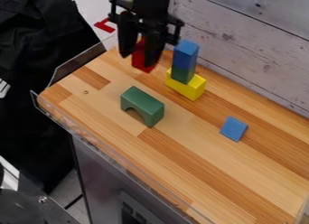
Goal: Move red cube from the top of another cube and place it on the arch
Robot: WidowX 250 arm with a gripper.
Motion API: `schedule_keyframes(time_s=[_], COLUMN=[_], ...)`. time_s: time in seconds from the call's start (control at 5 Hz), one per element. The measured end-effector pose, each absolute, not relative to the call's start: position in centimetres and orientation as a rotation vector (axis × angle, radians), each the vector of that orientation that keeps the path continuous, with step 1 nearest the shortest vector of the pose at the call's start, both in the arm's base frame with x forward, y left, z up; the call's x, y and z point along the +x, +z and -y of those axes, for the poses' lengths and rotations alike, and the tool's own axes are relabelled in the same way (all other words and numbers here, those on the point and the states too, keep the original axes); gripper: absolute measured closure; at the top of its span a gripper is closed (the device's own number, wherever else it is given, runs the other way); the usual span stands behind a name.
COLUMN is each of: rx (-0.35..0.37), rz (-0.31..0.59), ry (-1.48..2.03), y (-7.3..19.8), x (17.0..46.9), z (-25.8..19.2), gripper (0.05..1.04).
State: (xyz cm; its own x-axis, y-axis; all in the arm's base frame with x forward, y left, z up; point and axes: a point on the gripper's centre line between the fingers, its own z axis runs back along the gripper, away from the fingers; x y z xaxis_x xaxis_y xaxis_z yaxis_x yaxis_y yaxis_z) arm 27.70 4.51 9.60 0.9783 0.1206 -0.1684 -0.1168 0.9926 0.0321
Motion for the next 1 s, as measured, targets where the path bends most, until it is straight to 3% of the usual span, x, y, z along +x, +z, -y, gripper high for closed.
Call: schedule_keyframes(time_s=[0.4, 0.6, 1.0], rx=[-0.032, -0.049, -0.039], rz=[-0.168, -0.214, -0.209], ry=[0.096, 0.125, 0.133], y=[7.8, 6.7, 6.8], x=[28.2, 26.5, 26.4], z=[-3.5, -3.5, -3.6], gripper=[0.559, 0.559, 0.559])
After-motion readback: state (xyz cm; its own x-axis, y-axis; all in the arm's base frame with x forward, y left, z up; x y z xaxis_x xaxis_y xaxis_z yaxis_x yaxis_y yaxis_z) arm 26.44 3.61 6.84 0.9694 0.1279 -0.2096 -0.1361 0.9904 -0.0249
